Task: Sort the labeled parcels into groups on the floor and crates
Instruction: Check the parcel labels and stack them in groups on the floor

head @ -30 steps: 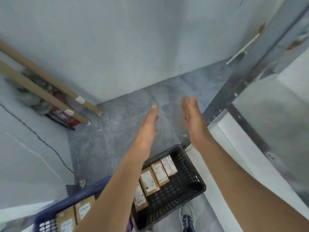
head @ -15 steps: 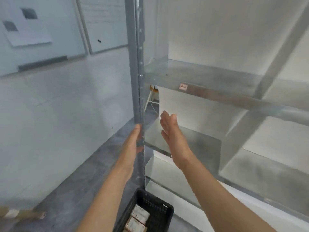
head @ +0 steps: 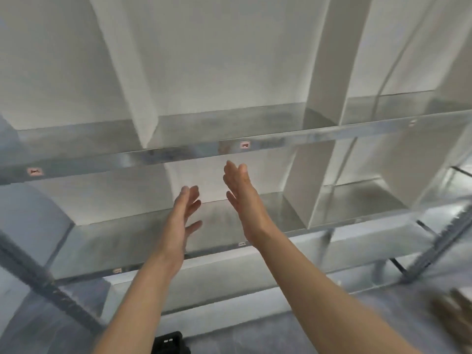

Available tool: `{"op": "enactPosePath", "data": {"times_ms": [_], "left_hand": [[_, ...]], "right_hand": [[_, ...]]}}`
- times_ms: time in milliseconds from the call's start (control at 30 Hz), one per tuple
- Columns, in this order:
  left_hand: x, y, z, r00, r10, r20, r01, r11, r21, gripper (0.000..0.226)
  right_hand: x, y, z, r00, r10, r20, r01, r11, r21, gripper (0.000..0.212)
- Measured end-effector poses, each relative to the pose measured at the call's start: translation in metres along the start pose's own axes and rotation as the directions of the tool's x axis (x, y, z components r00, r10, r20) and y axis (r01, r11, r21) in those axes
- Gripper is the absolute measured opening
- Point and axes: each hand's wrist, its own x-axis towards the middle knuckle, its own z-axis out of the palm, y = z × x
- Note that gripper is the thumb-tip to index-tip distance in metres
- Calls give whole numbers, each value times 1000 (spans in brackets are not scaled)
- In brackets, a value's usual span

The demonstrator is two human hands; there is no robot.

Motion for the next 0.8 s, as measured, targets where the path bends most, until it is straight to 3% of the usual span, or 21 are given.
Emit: {"op": "enactPosePath", "data": {"times_ms": [100,433,633,800], "left_hand": [[-2,-11,73,991,-22,130,18,999,27,61],[-41,-56,323,863,-154,482,123,988,96,56],[-80,-99,453,685,-241,687,134,969,207,62],[-93,-127,531,540,-324,777,140,945,297,67]], "right_hand": [[-21,-8,-71,996,2,-92,-1,1000,6,87],[-126,-19,-310,890,19,-455,-14,1000,16,101],[-203,-11,-423,752,70,-655,-30,997,72,95],[-239,-1,-485,651,88,-754,-18,995,100,96]]}}
